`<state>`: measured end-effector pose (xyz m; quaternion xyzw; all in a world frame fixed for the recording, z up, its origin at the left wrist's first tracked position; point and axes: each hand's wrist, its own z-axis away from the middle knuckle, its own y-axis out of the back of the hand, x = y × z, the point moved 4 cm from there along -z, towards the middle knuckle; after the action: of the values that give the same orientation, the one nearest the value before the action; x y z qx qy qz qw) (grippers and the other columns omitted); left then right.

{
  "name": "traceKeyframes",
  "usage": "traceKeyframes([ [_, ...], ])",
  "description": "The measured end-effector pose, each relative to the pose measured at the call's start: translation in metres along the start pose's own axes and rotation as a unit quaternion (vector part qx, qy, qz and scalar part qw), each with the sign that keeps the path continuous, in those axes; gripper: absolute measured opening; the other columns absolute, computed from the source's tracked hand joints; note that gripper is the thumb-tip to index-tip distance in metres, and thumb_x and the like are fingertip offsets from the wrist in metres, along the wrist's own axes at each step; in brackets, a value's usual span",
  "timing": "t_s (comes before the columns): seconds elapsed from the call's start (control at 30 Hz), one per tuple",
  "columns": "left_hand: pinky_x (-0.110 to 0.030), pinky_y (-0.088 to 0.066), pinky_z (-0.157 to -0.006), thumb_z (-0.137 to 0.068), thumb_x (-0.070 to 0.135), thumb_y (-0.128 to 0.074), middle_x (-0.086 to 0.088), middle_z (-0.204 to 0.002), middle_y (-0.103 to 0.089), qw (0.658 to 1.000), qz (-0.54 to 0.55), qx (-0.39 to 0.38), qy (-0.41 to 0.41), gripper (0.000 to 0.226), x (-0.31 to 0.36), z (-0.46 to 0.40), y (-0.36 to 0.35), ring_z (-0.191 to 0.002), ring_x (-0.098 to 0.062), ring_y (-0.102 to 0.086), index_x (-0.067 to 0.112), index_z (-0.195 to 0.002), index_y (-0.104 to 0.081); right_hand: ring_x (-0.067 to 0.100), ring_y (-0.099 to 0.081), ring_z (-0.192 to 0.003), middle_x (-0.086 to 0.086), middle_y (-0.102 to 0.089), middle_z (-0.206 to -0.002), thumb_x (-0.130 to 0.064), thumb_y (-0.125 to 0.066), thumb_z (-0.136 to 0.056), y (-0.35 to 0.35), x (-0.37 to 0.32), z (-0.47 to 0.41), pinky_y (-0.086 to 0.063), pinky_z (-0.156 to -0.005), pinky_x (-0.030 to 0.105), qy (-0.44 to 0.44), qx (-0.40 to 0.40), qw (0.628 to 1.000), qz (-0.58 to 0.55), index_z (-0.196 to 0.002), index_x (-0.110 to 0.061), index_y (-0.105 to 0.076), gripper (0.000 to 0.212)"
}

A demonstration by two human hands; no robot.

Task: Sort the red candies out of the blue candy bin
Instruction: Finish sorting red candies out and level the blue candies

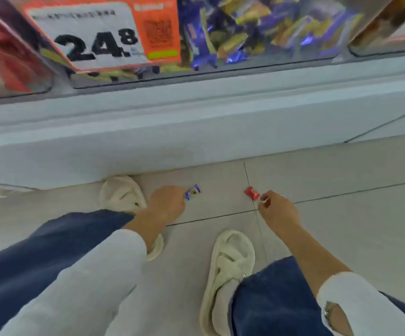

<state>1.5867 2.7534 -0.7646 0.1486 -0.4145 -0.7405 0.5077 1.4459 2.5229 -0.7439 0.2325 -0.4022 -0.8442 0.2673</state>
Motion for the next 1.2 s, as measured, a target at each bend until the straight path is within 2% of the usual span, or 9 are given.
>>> traceKeyframes([
  [0.13,-0.039,-0.046,-0.077,-0.091,0.024,-0.051,-0.012,-0.108,-0.058,0.995,0.07,0.059,0.032,0.023,0.0,-0.046,-0.027,-0.101,-0.032,-0.056,0.011,-0.11,-0.055,0.03,-0.055,-0.106,0.012,-0.054,-0.121,-0.022,-0.054,-0.092,-0.038,0.004,-0.049,-0.043,-0.084,0.036,0.0,-0.031,0.999,-0.025,-0.127,-0.014,-0.049,0.036],
  [0.3,-0.035,-0.042,-0.079,-0.085,0.033,-0.061,-0.007,-0.117,-0.052,0.991,0.107,0.067,0.054,0.039,0.0,-0.061,-0.056,-0.109,-0.027,-0.048,0.013,-0.117,-0.051,0.032,-0.046,-0.117,0.013,-0.044,-0.132,-0.022,-0.057,-0.09,-0.063,0.009,-0.07,-0.04,-0.089,0.039,-0.002,-0.016,1.0,-0.009,-0.137,-0.013,-0.038,0.051],
  [0.47,-0.036,-0.043,-0.077,-0.088,0.037,-0.058,-0.006,-0.118,-0.049,0.994,0.069,0.067,0.06,0.038,-0.009,-0.071,-0.066,-0.108,-0.025,-0.049,0.015,-0.118,-0.05,0.033,-0.051,-0.108,0.013,-0.05,-0.118,-0.026,-0.056,-0.091,-0.088,0.006,-0.074,-0.041,-0.08,0.039,-0.031,0.019,0.999,-0.029,-0.119,-0.009,-0.05,0.034],
  [0.6,-0.034,-0.04,-0.074,-0.091,0.032,-0.054,-0.005,-0.115,-0.052,0.999,0.015,0.032,0.037,0.029,-0.009,-0.075,-0.07,-0.105,-0.025,-0.05,0.015,-0.114,-0.052,0.029,-0.055,-0.1,0.01,-0.054,-0.111,-0.031,-0.054,-0.092,-0.098,-0.002,-0.064,-0.041,-0.074,0.034,-0.015,-0.016,0.999,-0.038,-0.112,-0.012,-0.055,0.028],
  [0.7,-0.031,-0.04,-0.074,-0.083,0.026,-0.059,-0.004,-0.107,-0.057,0.991,0.098,0.017,0.089,0.024,-0.013,-0.055,-0.073,-0.1,-0.025,-0.053,0.015,-0.105,-0.057,0.026,-0.054,-0.098,0.006,-0.054,-0.108,-0.028,-0.058,-0.089,-0.09,-0.018,-0.042,-0.041,-0.073,0.032,0.018,-0.013,0.997,-0.072,-0.111,-0.013,-0.057,0.026],
  [0.8,-0.026,-0.04,-0.065,-0.081,0.022,-0.067,-0.002,-0.091,-0.059,0.928,0.34,0.052,0.146,0.015,-0.005,-0.009,-0.063,-0.083,-0.02,-0.056,0.015,-0.091,-0.058,0.016,-0.056,-0.088,-0.001,-0.056,-0.101,-0.029,-0.06,-0.088,-0.07,-0.039,-0.004,-0.038,-0.068,0.026,0.055,-0.003,0.986,-0.157,-0.107,-0.018,-0.057,0.022],
  [0.9,-0.022,-0.043,-0.07,-0.082,0.016,-0.067,0.003,-0.085,-0.063,0.845,0.5,0.127,0.137,0.012,0.012,0.049,-0.024,-0.083,-0.017,-0.059,0.016,-0.089,-0.057,0.003,-0.058,-0.079,-0.009,-0.061,-0.093,-0.031,-0.064,-0.086,-0.028,-0.065,0.042,-0.038,-0.061,0.015,0.091,0.03,0.964,-0.247,-0.099,-0.027,-0.054,0.016],
  [1.03,-0.016,-0.047,-0.072,-0.083,0.007,-0.066,0.011,-0.084,-0.066,0.801,0.547,0.237,0.053,0.02,0.027,0.125,0.062,-0.078,-0.006,-0.063,0.024,-0.091,-0.059,-0.005,-0.055,-0.073,-0.014,-0.062,-0.085,-0.029,-0.069,-0.082,0.06,-0.109,0.112,-0.04,-0.062,0.005,0.157,0.084,0.918,-0.355,-0.087,-0.036,-0.054,0.018],
  [1.2,-0.015,-0.047,-0.068,-0.083,0.007,-0.067,0.019,-0.081,-0.067,0.79,0.484,0.368,-0.078,0.023,0.03,0.222,0.192,-0.066,-0.001,-0.06,0.029,-0.09,-0.06,0.003,-0.055,-0.064,-0.015,-0.064,-0.079,-0.018,-0.072,-0.081,0.167,-0.163,0.195,-0.041,-0.06,0.009,0.28,0.179,0.834,-0.44,-0.086,-0.03,-0.059,0.018],
])
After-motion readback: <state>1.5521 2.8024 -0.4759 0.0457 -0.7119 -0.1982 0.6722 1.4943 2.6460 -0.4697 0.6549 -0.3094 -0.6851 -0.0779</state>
